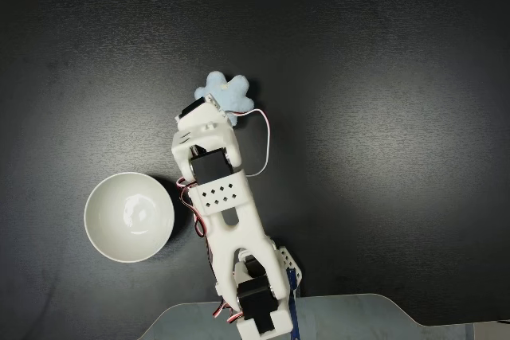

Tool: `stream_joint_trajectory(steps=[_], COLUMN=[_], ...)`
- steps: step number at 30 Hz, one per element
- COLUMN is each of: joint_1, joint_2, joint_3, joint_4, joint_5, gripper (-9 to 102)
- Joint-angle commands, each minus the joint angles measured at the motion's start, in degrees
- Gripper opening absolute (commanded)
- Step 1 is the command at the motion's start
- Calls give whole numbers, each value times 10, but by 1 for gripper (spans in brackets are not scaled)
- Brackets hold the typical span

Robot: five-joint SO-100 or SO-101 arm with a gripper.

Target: Grasp a skyblue doll and put it in the white bowl.

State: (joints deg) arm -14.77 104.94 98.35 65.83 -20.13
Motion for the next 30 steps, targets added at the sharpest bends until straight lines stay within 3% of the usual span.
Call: stream_joint_trajectory(steps=[1, 6, 20, 30], joint_1=[-32, -26, -23, 52], joint_2=[7, 6, 5, -24], joint_3=[-36, -36, -36, -37], joint_4=[74, 81, 81, 79], joint_5=[-58, -116, -113, -112], gripper=[0, 0, 0, 0])
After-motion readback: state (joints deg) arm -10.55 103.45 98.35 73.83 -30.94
